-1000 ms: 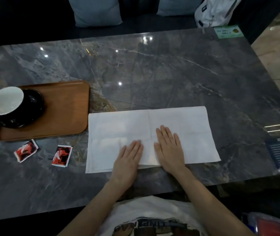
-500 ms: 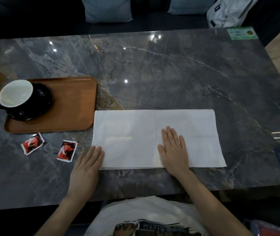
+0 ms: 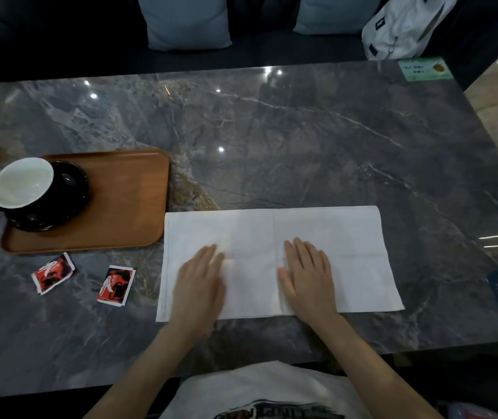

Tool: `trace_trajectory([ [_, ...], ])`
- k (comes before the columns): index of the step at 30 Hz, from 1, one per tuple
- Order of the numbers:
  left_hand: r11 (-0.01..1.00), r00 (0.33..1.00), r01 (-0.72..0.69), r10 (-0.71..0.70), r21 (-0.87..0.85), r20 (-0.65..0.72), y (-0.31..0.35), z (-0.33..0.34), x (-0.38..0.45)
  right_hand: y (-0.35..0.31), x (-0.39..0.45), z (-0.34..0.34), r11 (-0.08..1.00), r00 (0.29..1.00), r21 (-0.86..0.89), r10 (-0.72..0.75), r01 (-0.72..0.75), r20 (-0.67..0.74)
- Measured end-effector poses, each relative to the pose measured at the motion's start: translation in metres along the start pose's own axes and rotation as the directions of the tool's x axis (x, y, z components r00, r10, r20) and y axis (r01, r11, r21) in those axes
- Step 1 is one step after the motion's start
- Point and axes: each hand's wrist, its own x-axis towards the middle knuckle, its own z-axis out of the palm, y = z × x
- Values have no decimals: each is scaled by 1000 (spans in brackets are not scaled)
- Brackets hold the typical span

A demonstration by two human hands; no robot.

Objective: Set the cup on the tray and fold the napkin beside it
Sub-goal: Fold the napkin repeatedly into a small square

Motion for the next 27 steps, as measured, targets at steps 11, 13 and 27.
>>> trace_trajectory([
  [11,991,979,-133,127,27,156,68,57,97,-7,37,-22,961,987,275,80,-39,-140],
  [13,987,976,-148,136,61,168,66,61,98,-17,49,-22,900,985,432,120,-55,-127],
  [27,991,991,-120,116,64,65,65,62,101,109,66,-27,958,959,-97,275,-268,65],
])
